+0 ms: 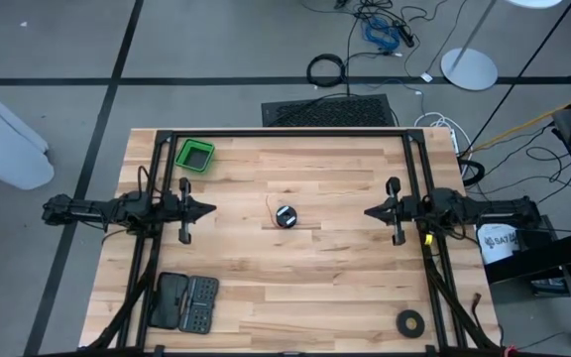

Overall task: Coil cords
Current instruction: Return to Home Position

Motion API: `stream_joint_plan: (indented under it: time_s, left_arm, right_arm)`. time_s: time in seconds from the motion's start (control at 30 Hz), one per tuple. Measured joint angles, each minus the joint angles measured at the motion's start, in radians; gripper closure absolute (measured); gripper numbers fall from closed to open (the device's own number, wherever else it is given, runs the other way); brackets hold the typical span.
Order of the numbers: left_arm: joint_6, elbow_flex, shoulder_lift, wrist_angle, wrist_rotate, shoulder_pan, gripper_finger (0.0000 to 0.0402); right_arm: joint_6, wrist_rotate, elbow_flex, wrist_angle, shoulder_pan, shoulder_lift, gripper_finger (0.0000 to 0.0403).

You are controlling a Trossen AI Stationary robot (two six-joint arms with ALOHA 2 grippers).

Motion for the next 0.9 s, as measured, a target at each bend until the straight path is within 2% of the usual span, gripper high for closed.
stream_joint_plan:
  time_s: [0.23,0.67,0.9]
  left_arm:
    - [0.000,0.000,0.000,0.001,0.000,0.000,0.0400]
    - [0.000,0.000,0.000,0.002,0.000,0.000,0.0400]
    - [0.000,0.000,0.000,0.002,0.000,0.000,0.0400]
  right_arm:
    - [-0.012,-0.025,0.000,-0.004,-0.048,0.000,0.0403]
    - [0.010,-0.021,0.000,-0.004,-0.051,0.000,0.0403]
    - [0.134,-0.020,0.000,-0.003,-0.051,0.000,0.0403]
